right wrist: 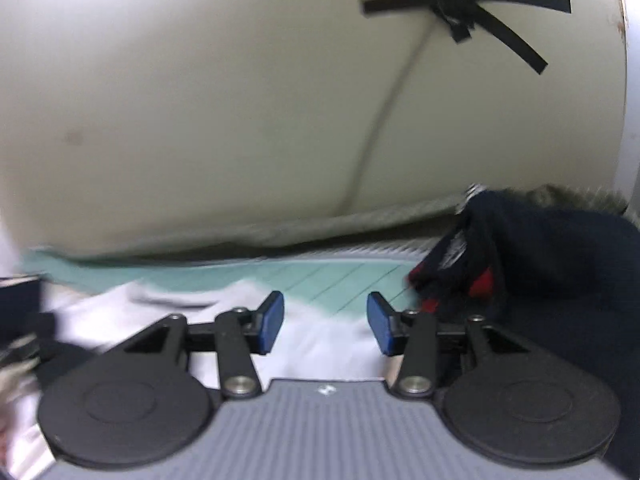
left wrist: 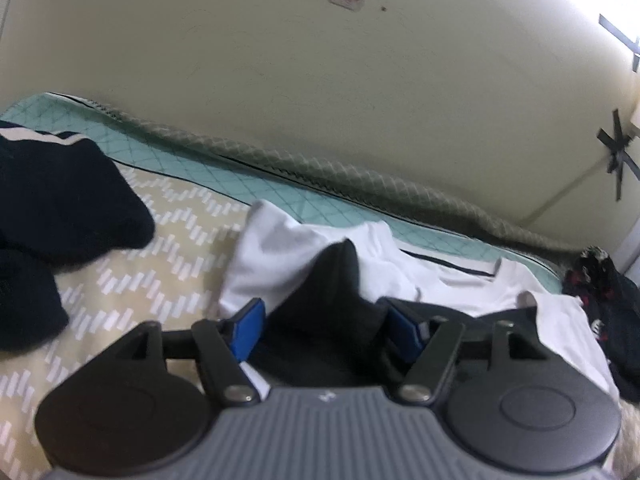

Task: Fold small clothes

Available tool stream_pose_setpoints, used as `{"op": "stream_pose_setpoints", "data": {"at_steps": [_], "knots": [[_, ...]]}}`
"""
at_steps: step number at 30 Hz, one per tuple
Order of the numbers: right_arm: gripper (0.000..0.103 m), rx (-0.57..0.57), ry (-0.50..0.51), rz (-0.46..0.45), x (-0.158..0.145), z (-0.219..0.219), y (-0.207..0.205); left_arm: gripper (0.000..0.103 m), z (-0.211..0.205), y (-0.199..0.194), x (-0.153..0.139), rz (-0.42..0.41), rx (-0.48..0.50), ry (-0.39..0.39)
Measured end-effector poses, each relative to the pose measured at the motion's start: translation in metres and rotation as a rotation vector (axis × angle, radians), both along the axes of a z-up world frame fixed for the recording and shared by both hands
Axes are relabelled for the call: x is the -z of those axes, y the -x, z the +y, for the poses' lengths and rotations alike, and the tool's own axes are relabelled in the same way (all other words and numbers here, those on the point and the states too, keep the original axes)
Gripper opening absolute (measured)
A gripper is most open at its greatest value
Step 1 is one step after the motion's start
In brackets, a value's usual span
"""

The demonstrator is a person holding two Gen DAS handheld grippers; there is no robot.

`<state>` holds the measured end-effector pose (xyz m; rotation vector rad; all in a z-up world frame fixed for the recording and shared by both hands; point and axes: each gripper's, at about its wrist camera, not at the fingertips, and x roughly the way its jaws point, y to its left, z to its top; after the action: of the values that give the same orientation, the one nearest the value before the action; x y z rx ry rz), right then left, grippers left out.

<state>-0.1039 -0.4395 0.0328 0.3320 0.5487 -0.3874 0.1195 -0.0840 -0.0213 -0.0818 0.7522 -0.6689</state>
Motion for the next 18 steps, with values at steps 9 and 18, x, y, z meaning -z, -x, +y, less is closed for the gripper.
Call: {"op": "stream_pose_setpoints", "data": {"at_steps": [9, 18], "knots": [[0.039, -0.169, -0.014, 0.100, 0.034, 0.101, 0.119, 0.089, -0.001, -0.001, 0.002, -0.037, -0.084, -0.050], [0.043, -0.218, -0.060, 0.013, 0.018, 0.132, 0.206, 0.093, 0.087, 0.094, -0.064, -0.114, -0.026, 0.030]]}}
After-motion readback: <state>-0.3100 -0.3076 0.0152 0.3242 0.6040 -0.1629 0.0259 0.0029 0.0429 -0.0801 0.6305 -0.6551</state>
